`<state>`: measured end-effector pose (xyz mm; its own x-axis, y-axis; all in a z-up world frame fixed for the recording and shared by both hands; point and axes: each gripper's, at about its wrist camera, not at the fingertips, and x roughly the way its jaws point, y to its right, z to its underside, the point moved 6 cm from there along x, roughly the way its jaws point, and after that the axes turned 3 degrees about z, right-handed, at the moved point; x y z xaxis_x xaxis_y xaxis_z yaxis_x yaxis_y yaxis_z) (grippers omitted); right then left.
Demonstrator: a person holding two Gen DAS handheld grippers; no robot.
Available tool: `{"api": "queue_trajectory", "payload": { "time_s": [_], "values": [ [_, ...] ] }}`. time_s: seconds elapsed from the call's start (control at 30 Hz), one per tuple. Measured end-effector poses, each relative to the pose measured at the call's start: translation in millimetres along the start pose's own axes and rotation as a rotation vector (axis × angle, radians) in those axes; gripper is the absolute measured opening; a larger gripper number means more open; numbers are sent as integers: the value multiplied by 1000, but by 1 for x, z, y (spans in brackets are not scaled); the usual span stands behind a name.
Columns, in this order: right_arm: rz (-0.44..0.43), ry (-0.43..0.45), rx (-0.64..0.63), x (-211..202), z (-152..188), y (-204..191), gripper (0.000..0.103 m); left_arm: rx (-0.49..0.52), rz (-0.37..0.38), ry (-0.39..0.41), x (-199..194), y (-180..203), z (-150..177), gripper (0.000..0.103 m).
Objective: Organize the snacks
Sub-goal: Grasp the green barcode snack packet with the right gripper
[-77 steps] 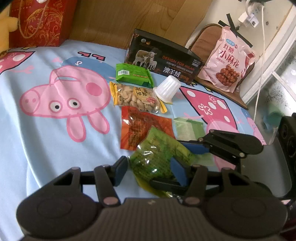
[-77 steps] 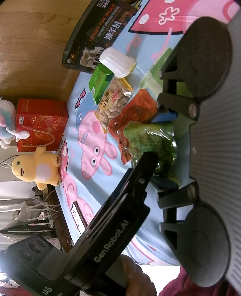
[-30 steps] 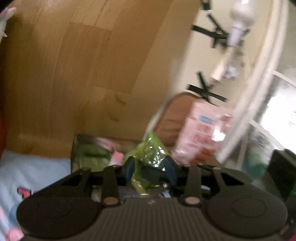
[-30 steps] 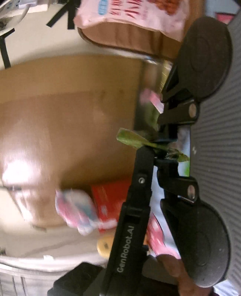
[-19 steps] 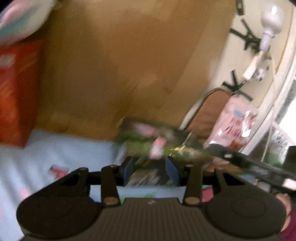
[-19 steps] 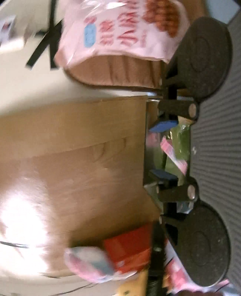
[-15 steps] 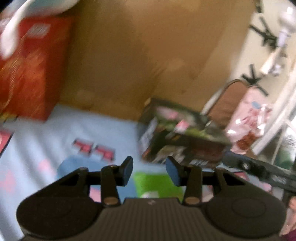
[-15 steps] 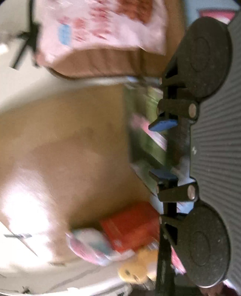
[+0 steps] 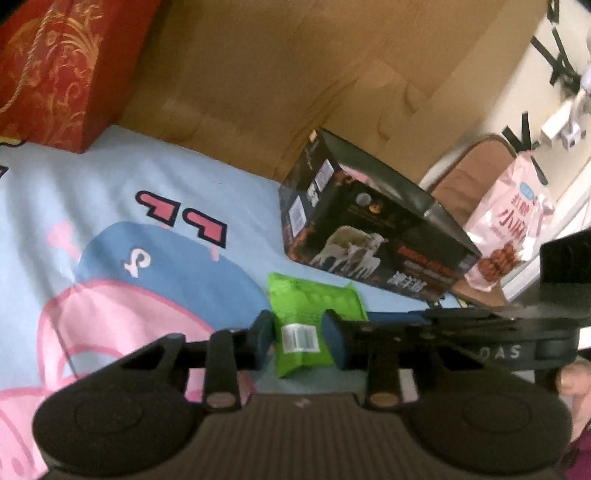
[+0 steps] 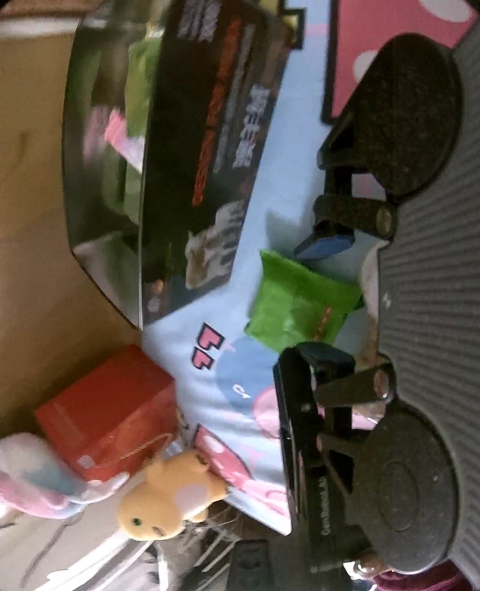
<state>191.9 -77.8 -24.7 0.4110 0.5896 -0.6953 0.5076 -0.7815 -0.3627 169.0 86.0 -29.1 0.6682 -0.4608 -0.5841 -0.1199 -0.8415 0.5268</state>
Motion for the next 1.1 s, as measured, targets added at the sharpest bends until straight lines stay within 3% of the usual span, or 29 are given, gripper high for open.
{"api": "queue_trajectory", "payload": {
  "time_s": [0.13,0.23,0.47,0.6,0.87,1.1],
  "values": [
    [46,24,-46,1,-4,-14,31,-95,77,-1,-9,-10,-3,28],
    [75,93,-105,-13,-9,-29,25,-70,87,48,-25,0,-9,28],
    [93,233,-149,-56,-13,-58,24,-35,146,124,-68,23,-12,29],
    [87,277,-161,-77,0,-73,24,-11,160,137,-87,37,2,29],
    [52,256,-133,-86,47,-90,22,-20,160,76,-108,37,52,29],
    [18,173,-74,-75,97,-89,22,-31,115,-17,-110,31,97,29]
  ]
}}
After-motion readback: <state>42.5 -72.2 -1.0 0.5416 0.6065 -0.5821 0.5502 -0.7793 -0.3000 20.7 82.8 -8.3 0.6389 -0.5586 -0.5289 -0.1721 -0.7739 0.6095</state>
